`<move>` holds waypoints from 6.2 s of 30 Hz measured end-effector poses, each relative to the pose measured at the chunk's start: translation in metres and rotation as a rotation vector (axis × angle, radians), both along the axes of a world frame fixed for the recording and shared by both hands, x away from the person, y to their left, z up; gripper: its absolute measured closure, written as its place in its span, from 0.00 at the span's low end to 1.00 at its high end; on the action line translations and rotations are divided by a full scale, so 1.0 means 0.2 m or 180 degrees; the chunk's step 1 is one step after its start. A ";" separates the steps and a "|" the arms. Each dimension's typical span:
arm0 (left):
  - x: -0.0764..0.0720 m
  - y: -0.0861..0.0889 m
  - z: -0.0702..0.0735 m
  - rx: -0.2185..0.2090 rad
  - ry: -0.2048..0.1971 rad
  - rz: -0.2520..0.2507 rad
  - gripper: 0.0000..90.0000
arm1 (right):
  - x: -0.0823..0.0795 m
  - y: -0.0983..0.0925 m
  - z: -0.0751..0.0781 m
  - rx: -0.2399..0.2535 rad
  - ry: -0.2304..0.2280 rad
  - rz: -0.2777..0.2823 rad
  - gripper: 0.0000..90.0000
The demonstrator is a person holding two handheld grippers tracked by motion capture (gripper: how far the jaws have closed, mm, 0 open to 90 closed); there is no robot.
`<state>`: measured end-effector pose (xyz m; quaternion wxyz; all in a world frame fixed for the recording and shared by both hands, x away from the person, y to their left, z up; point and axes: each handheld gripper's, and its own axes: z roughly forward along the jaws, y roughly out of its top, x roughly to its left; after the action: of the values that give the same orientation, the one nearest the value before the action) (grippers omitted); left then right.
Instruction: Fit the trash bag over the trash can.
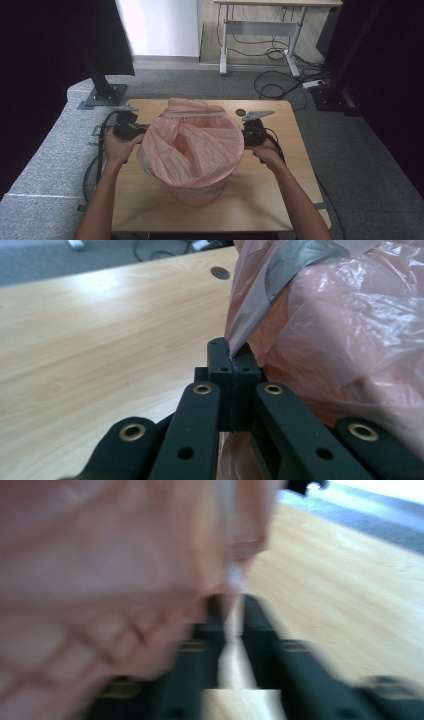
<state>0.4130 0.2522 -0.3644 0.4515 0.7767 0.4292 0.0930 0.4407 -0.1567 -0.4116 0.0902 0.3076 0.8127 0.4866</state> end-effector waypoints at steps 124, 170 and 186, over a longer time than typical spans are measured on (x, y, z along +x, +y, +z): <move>-0.28 0.07 -0.24 -0.0332 0.0185 -0.0139 1.00 | -0.74 -0.10 -0.14 -0.0073 -0.0450 0.0201 1.00; -0.35 0.23 -0.33 -0.0301 -0.0080 0.0267 0.46 | -0.64 -0.36 0.07 0.0171 -0.0301 -0.0247 0.30; -0.34 0.22 -0.31 -0.0323 -0.0083 0.0239 0.46 | -0.40 0.43 0.72 -0.0372 -0.0420 0.0560 0.31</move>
<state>0.3449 0.2966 -0.4263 0.4921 0.7349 0.4563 0.0980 0.3613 -0.0700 -0.2680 0.1182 0.1966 0.8559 0.4636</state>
